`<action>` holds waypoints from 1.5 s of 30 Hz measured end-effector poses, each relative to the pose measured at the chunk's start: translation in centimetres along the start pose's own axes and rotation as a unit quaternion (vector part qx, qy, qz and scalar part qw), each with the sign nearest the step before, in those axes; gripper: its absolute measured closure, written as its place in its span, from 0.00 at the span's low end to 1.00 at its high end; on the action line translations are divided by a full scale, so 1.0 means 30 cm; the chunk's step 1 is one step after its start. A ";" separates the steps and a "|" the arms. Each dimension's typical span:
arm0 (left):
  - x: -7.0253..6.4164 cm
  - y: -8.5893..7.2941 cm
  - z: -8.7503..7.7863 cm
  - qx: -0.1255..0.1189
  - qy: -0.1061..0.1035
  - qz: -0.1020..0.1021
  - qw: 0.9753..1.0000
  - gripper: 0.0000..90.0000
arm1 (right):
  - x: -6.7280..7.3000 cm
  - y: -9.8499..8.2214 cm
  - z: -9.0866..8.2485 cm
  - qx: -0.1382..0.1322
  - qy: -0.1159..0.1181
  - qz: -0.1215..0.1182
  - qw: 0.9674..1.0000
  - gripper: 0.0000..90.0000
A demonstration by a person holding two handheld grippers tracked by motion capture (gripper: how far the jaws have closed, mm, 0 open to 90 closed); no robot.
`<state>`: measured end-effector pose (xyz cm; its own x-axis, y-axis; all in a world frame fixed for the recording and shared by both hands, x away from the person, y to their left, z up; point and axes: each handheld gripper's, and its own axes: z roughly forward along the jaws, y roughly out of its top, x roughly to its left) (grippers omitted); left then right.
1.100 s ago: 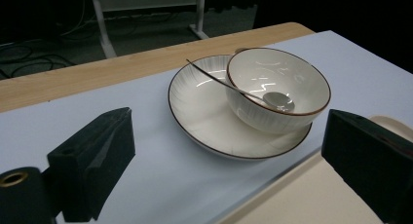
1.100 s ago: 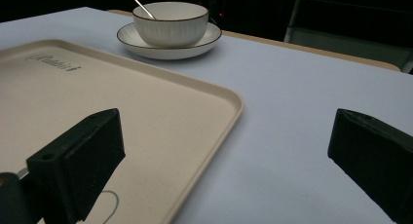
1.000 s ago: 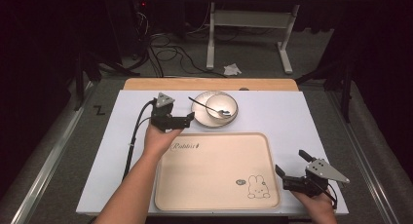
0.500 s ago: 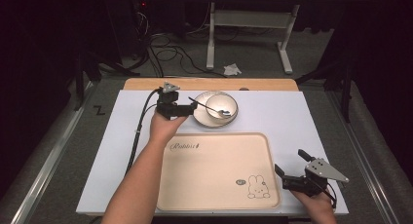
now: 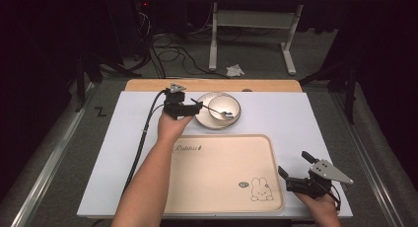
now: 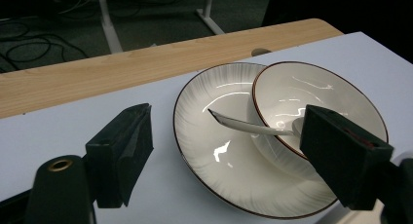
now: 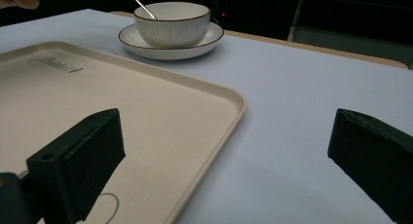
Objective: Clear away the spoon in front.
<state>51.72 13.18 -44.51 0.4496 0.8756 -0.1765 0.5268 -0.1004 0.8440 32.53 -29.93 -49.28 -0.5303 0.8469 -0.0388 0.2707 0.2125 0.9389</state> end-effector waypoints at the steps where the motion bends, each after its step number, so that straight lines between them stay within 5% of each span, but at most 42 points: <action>1: -0.002 -0.002 0.005 -0.001 0.000 0.000 1.000 0.26 | 0.002 -0.001 0.001 0.001 0.000 0.003 1.000 0.01; 13: -0.004 -0.011 0.031 -0.016 -0.026 -0.034 0.999 0.58 | 0.005 -0.002 0.006 0.002 0.003 0.002 1.000 0.01; 16: -0.007 -0.012 0.028 -0.020 -0.028 -0.033 0.999 0.68 | 0.005 -0.003 0.005 0.003 0.003 0.003 1.000 0.01; 18: -0.012 -0.012 0.019 -0.024 -0.024 -0.015 0.999 0.75 | 0.004 -0.003 0.006 0.003 0.002 0.002 1.000 0.01; 24: -0.022 -0.003 -0.008 -0.053 -0.066 -0.019 0.996 0.94 | 0.002 -0.003 0.008 0.002 0.003 0.000 1.000 0.01; 36: -0.075 0.015 -0.047 -0.097 -0.079 -0.003 0.992 0.99 | 0.002 -0.002 0.004 0.002 0.000 0.003 1.000 0.01; 45: -0.081 0.033 -0.185 -0.133 -0.066 0.002 0.989 0.99 | 0.003 0.000 0.005 0.000 0.002 -0.001 1.000 0.01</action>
<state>47.14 13.59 -40.43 0.5511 0.8040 -0.2233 0.3243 0.0402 0.9451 32.61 -29.77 -49.32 -0.5336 0.8449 -0.0393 0.2705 0.2145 0.9385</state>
